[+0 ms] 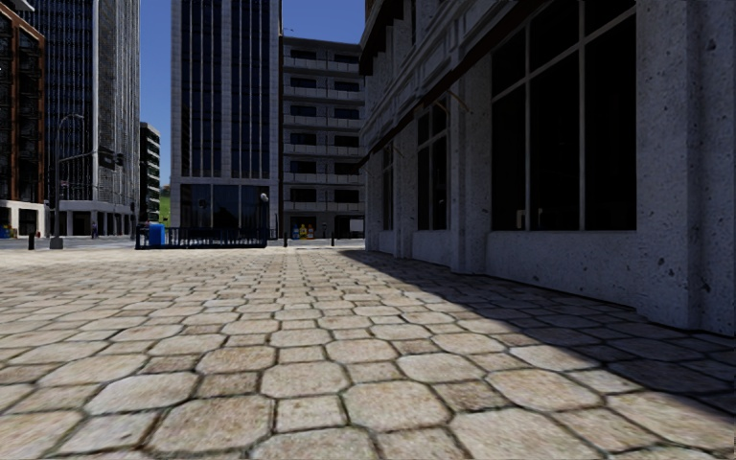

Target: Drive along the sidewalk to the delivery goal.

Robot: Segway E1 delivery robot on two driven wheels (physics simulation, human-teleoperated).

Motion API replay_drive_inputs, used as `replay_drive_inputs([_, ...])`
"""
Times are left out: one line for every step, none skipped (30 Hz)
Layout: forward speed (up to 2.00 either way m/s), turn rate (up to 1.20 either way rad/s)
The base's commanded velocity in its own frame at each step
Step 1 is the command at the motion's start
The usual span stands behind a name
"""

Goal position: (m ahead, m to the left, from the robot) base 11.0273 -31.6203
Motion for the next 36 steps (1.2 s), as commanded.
replay_drive_inputs([2.0, 0.0])
replay_drive_inputs([2.0, 0.0])
replay_drive_inputs([2.0, 0.0])
replay_drive_inputs([2.0, 0.0])
replay_drive_inputs([2.0, 0.0])
replay_drive_inputs([2.0, 0.0])
replay_drive_inputs([2.0, 0.0])
replay_drive_inputs([2.0, 0.0])
replay_drive_inputs([2.0, 0.0])
replay_drive_inputs([2.0, 0.0])
replay_drive_inputs([2.0, 0.0])
replay_drive_inputs([2.0, 0.0])
replay_drive_inputs([2.0, 0.0])
replay_drive_inputs([2.0, 0.0])
replay_drive_inputs([2.0, 0.0])
replay_drive_inputs([2.0, 0.0])
replay_drive_inputs([2.0, 0.0])
replay_drive_inputs([2.0, 0.0])
replay_drive_inputs([2.0, 0.0])
replay_drive_inputs([2.0, 0.0])
replay_drive_inputs([2.0, 0.0])
replay_drive_inputs([2.0, 0.0])
replay_drive_inputs([2.0, 0.0])
replay_drive_inputs([2.0, 0.0])
replay_drive_inputs([2.0, 0.0])
replay_drive_inputs([2.0, 0.0])
replay_drive_inputs([2.0, 0.0])
replay_drive_inputs([2.0, 0.0])
replay_drive_inputs([2.0, 0.0])
replay_drive_inputs([2.0, 0.0])
replay_drive_inputs([2.0, 0.0])
replay_drive_inputs([2.0, 0.0])
replay_drive_inputs([2.0, 0.0])
replay_drive_inputs([2.0, 0.0])
replay_drive_inputs([2.0, 0.0])
replay_drive_inputs([2.0, 0.0])
